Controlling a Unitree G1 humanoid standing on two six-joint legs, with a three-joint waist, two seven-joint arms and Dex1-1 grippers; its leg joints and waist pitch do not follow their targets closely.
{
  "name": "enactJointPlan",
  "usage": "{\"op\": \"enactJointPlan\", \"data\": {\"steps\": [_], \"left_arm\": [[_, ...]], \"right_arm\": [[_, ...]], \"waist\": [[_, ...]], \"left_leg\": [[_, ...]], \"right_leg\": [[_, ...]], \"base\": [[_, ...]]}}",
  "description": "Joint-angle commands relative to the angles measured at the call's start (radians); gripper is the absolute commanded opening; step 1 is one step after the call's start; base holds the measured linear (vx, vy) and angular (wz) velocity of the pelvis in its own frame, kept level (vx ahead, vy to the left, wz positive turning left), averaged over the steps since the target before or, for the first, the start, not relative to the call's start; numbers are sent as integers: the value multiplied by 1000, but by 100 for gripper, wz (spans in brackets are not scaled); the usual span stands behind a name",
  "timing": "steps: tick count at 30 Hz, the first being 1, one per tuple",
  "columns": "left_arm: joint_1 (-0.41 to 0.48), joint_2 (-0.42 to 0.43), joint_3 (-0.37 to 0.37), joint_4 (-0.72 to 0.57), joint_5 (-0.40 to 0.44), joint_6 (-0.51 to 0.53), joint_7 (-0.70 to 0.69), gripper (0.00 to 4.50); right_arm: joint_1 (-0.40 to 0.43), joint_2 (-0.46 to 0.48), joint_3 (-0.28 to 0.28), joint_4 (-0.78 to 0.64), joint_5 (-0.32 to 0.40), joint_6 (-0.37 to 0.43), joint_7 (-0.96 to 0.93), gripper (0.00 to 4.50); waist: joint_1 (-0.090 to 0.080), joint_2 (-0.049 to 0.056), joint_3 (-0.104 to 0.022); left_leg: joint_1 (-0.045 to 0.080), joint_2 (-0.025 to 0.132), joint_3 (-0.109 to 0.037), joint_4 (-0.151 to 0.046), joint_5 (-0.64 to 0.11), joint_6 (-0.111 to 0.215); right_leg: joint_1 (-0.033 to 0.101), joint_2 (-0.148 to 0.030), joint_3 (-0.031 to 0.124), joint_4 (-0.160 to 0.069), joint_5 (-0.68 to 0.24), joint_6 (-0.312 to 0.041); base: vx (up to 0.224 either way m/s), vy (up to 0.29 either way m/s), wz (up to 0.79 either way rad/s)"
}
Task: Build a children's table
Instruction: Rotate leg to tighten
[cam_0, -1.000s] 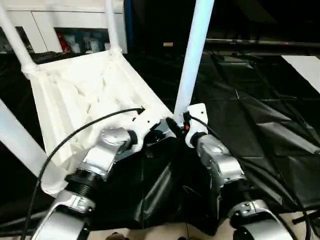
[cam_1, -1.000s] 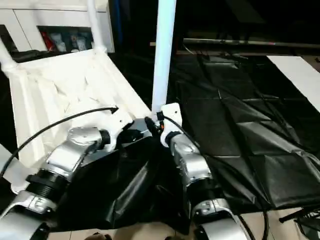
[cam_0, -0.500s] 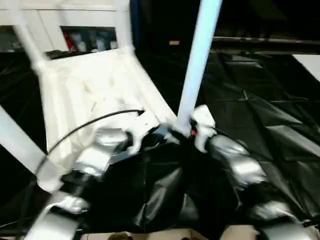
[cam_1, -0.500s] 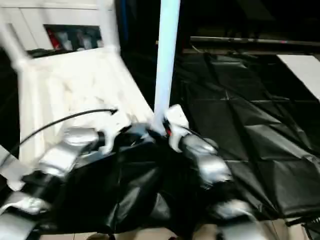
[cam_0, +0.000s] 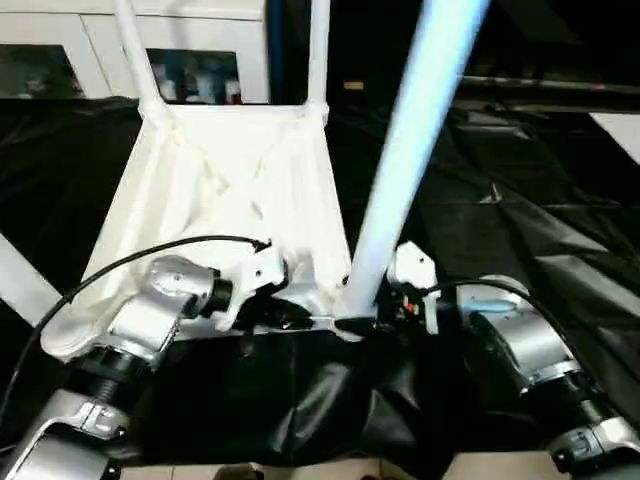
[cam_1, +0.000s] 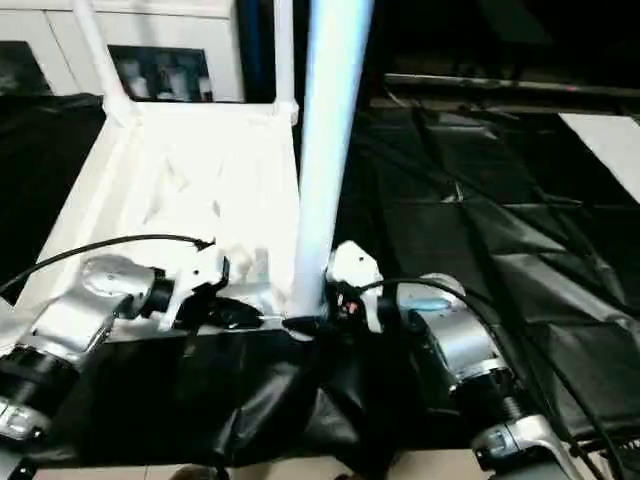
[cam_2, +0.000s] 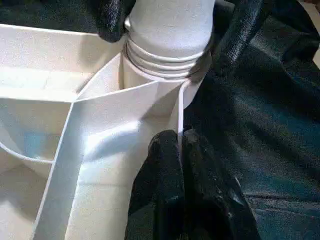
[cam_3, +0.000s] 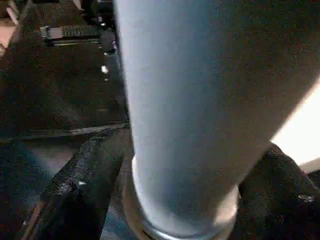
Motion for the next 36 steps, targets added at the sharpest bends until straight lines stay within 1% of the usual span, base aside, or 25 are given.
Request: {"op": "enactJointPlan", "data": {"steps": [1, 3, 7, 8, 9, 13, 16, 17, 18, 20, 21, 22, 23, 24, 25, 26, 27, 28, 29, 30, 31, 32, 33, 34, 36], "left_arm": [[11, -8, -29, -4, -20, -3, -30, 0], [9, -8, -28, -2, -24, -6, -33, 0], [11, -12, -26, -5, -25, -5, -29, 0], [12, -13, -26, -5, -25, -5, -29, 0], [15, -14, -25, -7, -25, -4, -28, 0], [21, -19, -22, -3, -22, -6, -18, 0], [23, -26, -20, 3, -13, -10, 5, 0], [23, -40, -18, 13, 0, -10, 43, 0], [23, -42, -18, 14, 1, -10, 46, 0], [17, -66, -15, 32, 19, -7, 100, 0], [5, -100, -10, 56, 40, -8, 171, 0], [-5, -126, -7, 71, 54, 6, 224, 0], [-9, -136, -6, 77, 59, 11, 244, 0], [-20, -164, -4, 90, 71, 24, 292, 0], [-34, -207, -1, 102, 80, 52, 355, 0], [-34, -208, -1, 103, 80, 52, 356, 0], [-41, -237, 1, 110, 85, 69, 397, 0], [-48, -267, -2, 116, 92, 84, 436, 0], [-51, -283, -5, 118, 97, 91, 454, 0], [-53, -295, -9, 120, 101, 95, 465, 0], [-54, -304, -14, 122, 106, 96, 471, 0], [-55, -311, -17, 124, 110, 97, 477, 0], [-55, -322, -28, 126, 119, 93, 479, 0], [-56, -338, -37, 130, 128, 92, 484, 0], [-61, -348, -45, 134, 135, 90, 483, 0]], "right_arm": [[-16, -16, 19, -7, -4, -4, 33, 348], [-19, -15, 25, 1, -9, -8, 40, 323], [-28, -8, 21, 17, -14, -20, 41, 302], [-28, -8, 19, 16, -12, -18, 42, 283], [-27, -10, 16, 12, -8, -13, 44, 278], [-20, -19, 13, 10, 0, -8, 54, 263], [-14, -12, 3, 18, 7, -4, 44, 262], [-11, 12, -16, 41, 7, -2, -7, 261], [-12, 14, -18, 44, 6, -2, -13, 261], [-19, 49, -37, 102, -25, -13, -121, 261], [-26, 85, -49, 159, -66, -21, -250, 261], [-33, 120, -70, 191, -73, -5, -342, 260], [-37, 134, -79, 202, -72, 3, -374, 259], [-47, 172, -104, 230, -65, 23, -455, 259], [-67, 230, -140, 267, -56, 50, -580, 259], [-67, 231, -141, 267, -56, 50, -582, 259], [-81, 267, -157, 292, -57, 60, -658, 259], [-97, 300, -166, 316, -64, 68, -728, 259], [-107, 319, -168, 330, -71, 69, -762, 259], [-116, 333, -168, 341, -77, 65, -785, 259], [-123, 344, -167, 350, -81, 61, -798, 259], [-129, 353, -167, 357, -84, 57, -809, 259], [-137, 371, -168, 364, -83, 51, -816, 259], [-145, 393, -171, 371, -86, 38, -827, 259], [-145, 408, -166, 364, -85, 23, -808, 315]], "waist": [[2, -12, -67], [4, -11, -68], [4, -11, -67], [3, -11, -67], [2, -15, -66], [0, -21, -61], [0, -22, -60], [-1, -23, -59], [-2, -24, -57], [-5, -30, -54], [-6, -26, -50], [-9, -33, -45], [-11, -32, -42], [-17, -36, -43], [-17, -35, -45], [-24, -36, -44], [-24, -35, -47], [-28, -33, -47], [-28, -30, -47], [-28, -27, -51], [-28, -29, -51], [-27, -23, -53], [-29, -27, -53], [-29, -23, -53], [-27, -23, -54]], "left_leg": [[5, 27, 0, -54, -95, 85], [5, 27, 0, -53, -95, 87], [6, 28, -1, -53, -124, 72], [6, 28, -1, -53, -124, 71], [6, 27, -1, -53, -124, 71], [5, 26, 0, -53, -125, 73], [6, 26, 0, -53, -130, 73], [6, 26, -1, -53, -129, 73], [5, 26, -1, -53, -140, 69], [3, 25, -1, -54, -149, 60], [6, 26, -3, -59, -180, 45], [8, 23, -3, -63, -213, 25], [8, 23, -6, -66, -231, 15], [12, 21, -12, -69, -271, -4], [13, 22, -14, -70, -269, -9], [9, 21, -16, -70, -270, -12], [7, 21, -18, -70, -266, -11], [4, 21, -17, -71, -258, -12], [12, 21, -17, -70, -279, -17], [9, 20, -19, -71, -281, -15], [7, 21, -18, -71, -277, -14], [8, 22, -18, -71, -278, -15], [8, 22, -17, -71, -280, -13], [8, 21, -16, -71, -281, -12], [8, 21, -14, -71, -277, -8]], "right_leg": [[54, -64, 46, -44, -49, -251], [54, -65, 46, -43, -56, -251], [53, -66, 47, -46, -94, -246], [53, -66, 47, -45, -93, -245], [53, -65, 47, -45, -93, -242], [51, -64, 48, -46, -111, -234], [50, -64, 48, -47, -127, -228], [49, -64, 49, -47, -127, -227], [49, -65, 49, -50, -147, -226], [47, -66, 49, -54, -178, -217], [43, -68, 49, -62, -254, -201], [43, -70, 49, -73, -343, -173], [42, -70, 49, -76, -390, -158], [40, -76, 47, -90, -516, -113], [40, -79, 47, -91, -534, -104], [38, -77, 46, -93, -550, -94], [41, -79, 45, -95, -554, -88], [39, -75, 45, -93, -535, -85], [32, -74, 45, -96, -536, -87], [37, -74, 44, -93, -519, -88], [37, -73, 45, -93, -501, -88], [34, -73, 46, -91, -484, -92], [33, -70, 47, -90, -456, -98], [34, -69, 48, -88, -429, -106], [34, -67, 49, -84, -388, -117]], "base": [[0, 0, 0], [0, 0, 0], [0, 0, 0], [0, 0, 0], [0, 0, 0], [0, 0, 0], [0, 0, 0], [0, 0, 0], [0, 0, 0], [0, 0, 0], [0, 0, 0], [0, 0, 0], [-52, -11, -4], [-60, -9, -4], [-60, -9, -4], [-51, -6, -5], [0, 0, 0], [0, 0, 0], [0, 0, 0], [0, 0, 0], [0, 0, 0], [0, 0, 0], [0, 0, 0], [0, 0, 0], [0, 0, 0]]}}
